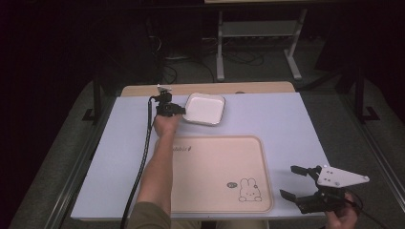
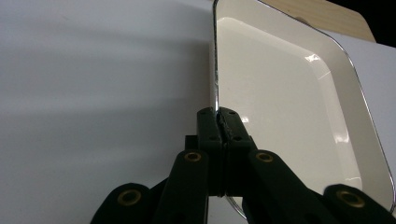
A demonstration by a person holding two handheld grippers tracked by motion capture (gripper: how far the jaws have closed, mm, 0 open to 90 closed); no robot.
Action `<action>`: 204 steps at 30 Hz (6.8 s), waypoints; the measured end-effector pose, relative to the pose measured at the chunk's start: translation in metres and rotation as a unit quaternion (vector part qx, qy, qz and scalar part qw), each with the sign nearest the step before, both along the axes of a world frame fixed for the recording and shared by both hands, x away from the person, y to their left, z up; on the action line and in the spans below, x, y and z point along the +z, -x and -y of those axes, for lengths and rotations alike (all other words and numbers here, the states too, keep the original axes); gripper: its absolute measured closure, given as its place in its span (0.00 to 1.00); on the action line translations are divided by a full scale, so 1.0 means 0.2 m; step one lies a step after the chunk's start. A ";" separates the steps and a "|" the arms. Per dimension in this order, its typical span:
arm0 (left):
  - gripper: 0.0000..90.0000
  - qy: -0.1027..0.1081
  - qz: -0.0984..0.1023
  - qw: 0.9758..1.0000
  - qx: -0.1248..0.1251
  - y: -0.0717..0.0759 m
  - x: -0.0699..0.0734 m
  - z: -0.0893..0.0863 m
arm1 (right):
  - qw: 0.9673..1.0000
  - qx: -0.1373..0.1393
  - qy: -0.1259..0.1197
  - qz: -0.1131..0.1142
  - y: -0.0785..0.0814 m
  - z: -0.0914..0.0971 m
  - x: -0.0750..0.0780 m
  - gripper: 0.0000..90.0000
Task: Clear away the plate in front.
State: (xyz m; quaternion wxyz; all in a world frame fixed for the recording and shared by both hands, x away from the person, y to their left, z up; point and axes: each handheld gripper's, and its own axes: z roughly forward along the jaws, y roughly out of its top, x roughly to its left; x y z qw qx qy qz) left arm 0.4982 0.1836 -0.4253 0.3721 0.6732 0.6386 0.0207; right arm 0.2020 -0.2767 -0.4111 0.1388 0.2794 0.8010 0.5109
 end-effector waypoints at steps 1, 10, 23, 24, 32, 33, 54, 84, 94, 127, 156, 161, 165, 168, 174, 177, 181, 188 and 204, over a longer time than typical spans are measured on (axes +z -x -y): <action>0.99 0.000 0.003 1.000 0.001 0.00 0.01 0.00 | 1.000 0.000 0.000 0.000 0.00 0.00 0.00 0.15; 0.99 0.009 0.012 1.000 0.007 0.02 0.06 -0.04 | 1.000 0.001 0.000 0.000 0.00 0.00 0.00 0.15; 0.99 0.013 0.038 0.999 -0.010 0.09 0.18 -0.08 | 1.000 0.000 0.000 0.000 0.01 0.00 0.00 0.15; 0.99 0.016 0.039 0.999 -0.010 0.10 0.20 -0.09 | 1.000 0.000 -0.001 0.000 0.01 0.00 0.00 0.15; 0.99 0.028 0.060 0.998 -0.007 0.14 0.27 -0.13 | 1.000 -0.002 -0.002 0.000 0.01 0.00 0.00 0.15; 0.99 0.028 0.061 0.998 -0.008 0.14 0.28 -0.14 | 1.000 -0.003 -0.003 -0.001 0.01 0.00 0.00 0.15; 0.99 0.029 0.077 0.996 -0.023 0.29 0.38 -0.18 | 1.000 0.002 0.002 0.000 0.01 -0.01 0.00 0.15; 0.99 0.044 0.091 0.995 -0.026 0.51 0.35 -0.21 | 1.000 0.006 0.008 -0.002 0.01 -0.03 0.00 0.15; 0.99 0.051 0.096 0.994 -0.030 0.58 0.35 -0.22 | 1.000 0.006 0.010 -0.004 0.01 -0.04 0.00 0.15; 0.99 0.059 0.084 0.994 -0.043 0.76 0.20 -0.18 | 1.000 0.010 0.011 -0.004 0.01 -0.05 0.00 0.15; 0.99 0.025 0.061 0.997 -0.037 0.96 -0.03 -0.12 | 1.000 0.011 0.015 -0.005 0.00 -0.06 0.00 0.15; 0.99 0.003 0.055 0.998 -0.033 1.00 -0.05 -0.11 | 1.000 0.010 0.014 -0.005 0.00 -0.06 0.00 0.15; 0.99 0.006 0.049 0.998 -0.025 1.02 -0.08 -0.12 | 1.000 0.010 0.016 -0.005 0.00 -0.06 0.00 0.15; 0.99 0.009 0.045 0.999 -0.019 1.03 -0.10 -0.13 | 1.000 0.010 0.015 -0.005 0.00 -0.06 0.00 0.15; 0.98 -0.014 0.035 0.999 -0.019 1.07 -0.10 -0.11 | 1.000 0.010 0.015 -0.005 0.00 -0.06 0.00 0.15; 0.97 -0.029 0.035 0.999 -0.028 1.09 -0.10 -0.10 | 1.000 0.009 0.015 -0.003 0.01 -0.05 0.00 0.15; 0.94 -0.028 0.032 0.998 -0.037 1.11 -0.09 -0.10 | 1.000 0.008 0.014 -0.002 0.01 -0.05 0.00 0.15; 0.84 -0.030 0.035 0.998 -0.046 1.17 -0.09 -0.08 | 1.000 0.010 0.014 0.000 0.01 -0.06 0.00 0.15; 0.85 -0.060 0.047 0.994 -0.083 1.25 -0.08 0.00 | 1.000 0.013 0.014 -0.001 0.01 -0.06 0.00 0.15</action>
